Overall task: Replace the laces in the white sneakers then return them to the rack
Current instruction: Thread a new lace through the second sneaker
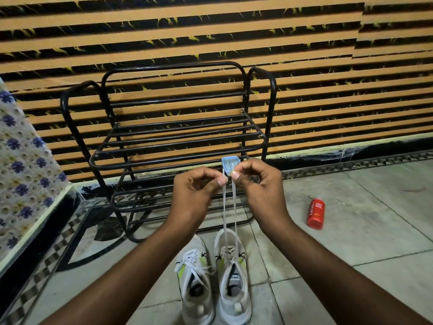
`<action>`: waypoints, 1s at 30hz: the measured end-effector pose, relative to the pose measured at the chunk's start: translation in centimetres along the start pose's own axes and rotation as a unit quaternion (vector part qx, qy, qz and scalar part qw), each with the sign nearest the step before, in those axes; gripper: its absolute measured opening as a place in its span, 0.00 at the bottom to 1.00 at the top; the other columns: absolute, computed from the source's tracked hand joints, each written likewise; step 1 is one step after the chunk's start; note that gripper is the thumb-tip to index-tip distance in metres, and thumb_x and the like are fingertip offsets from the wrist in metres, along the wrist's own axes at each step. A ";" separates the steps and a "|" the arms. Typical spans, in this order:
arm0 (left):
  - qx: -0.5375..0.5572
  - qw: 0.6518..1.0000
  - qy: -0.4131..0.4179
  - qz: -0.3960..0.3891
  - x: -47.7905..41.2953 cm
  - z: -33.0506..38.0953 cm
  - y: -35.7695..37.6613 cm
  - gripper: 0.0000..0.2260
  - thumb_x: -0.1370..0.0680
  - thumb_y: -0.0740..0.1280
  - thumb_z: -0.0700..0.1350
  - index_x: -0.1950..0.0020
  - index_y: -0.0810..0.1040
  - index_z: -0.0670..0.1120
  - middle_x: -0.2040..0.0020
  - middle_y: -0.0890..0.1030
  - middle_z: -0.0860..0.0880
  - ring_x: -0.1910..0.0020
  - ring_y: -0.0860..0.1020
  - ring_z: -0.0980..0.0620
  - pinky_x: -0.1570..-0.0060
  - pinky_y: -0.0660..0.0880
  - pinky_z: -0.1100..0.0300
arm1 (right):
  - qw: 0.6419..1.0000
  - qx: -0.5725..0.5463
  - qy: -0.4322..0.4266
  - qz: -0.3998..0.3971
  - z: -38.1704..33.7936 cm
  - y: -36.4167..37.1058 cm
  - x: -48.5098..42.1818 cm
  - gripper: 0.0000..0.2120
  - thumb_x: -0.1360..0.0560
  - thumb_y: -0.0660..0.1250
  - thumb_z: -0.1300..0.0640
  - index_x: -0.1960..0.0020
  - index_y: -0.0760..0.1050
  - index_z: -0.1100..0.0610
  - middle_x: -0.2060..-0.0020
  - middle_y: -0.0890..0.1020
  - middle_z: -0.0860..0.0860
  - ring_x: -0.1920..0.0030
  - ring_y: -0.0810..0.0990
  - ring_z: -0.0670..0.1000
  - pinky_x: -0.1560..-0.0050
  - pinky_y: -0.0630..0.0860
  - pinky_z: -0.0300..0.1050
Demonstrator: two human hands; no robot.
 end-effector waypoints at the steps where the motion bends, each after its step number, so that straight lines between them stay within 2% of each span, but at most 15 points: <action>1: -0.001 1.000 0.001 -0.001 0.0 0.0 0.0 0.01 0.23 0.75 0.38 0.53 0.86 0.43 0.59 0.86 0.53 0.63 0.81 0.63 0.66 0.75 0.70 | 1.000 -0.001 -0.001 -0.001 0.0 0.0 0.0 0.06 0.26 0.71 0.66 0.56 0.81 0.56 0.57 0.82 0.50 0.53 0.81 0.47 0.49 0.80 0.46; 6: -0.002 1.000 0.001 -0.001 0.0 0.2 0.0 0.01 0.24 0.74 0.37 0.53 0.86 0.42 0.60 0.86 0.53 0.63 0.81 0.63 0.65 0.75 0.71 | 1.000 -0.005 -0.002 -0.002 -0.1 -0.1 0.1 0.05 0.26 0.72 0.66 0.56 0.81 0.57 0.57 0.82 0.50 0.52 0.81 0.49 0.48 0.80 0.50; 14: -0.005 1.000 0.004 0.000 0.2 0.4 0.0 0.02 0.23 0.74 0.36 0.53 0.85 0.41 0.60 0.86 0.54 0.63 0.81 0.64 0.65 0.75 0.71 | 1.000 0.000 -0.007 0.002 -0.2 -0.1 0.0 0.05 0.27 0.72 0.67 0.56 0.81 0.58 0.58 0.82 0.50 0.53 0.81 0.47 0.50 0.78 0.42; 20: -0.009 1.000 -0.001 0.004 0.1 0.5 -0.1 0.02 0.24 0.74 0.37 0.54 0.86 0.43 0.59 0.86 0.53 0.61 0.82 0.63 0.65 0.75 0.70 | 1.000 0.006 -0.006 0.005 -0.3 -0.2 -0.1 0.06 0.27 0.72 0.67 0.57 0.82 0.57 0.58 0.83 0.49 0.53 0.81 0.47 0.48 0.78 0.43; 30: -0.017 1.000 0.007 -0.003 0.2 0.5 -0.1 0.01 0.23 0.74 0.38 0.53 0.86 0.43 0.59 0.86 0.53 0.62 0.81 0.63 0.64 0.75 0.70 | 1.000 -0.002 -0.012 0.008 -0.1 -0.3 0.1 0.06 0.27 0.72 0.67 0.57 0.82 0.56 0.59 0.83 0.49 0.53 0.82 0.46 0.50 0.77 0.38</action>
Point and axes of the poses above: each hand's wrist, its own x-axis away from the middle knuckle, its own y-axis out of the palm, z = x × y, the point moved 5 cm from there along -x, towards the middle knuckle
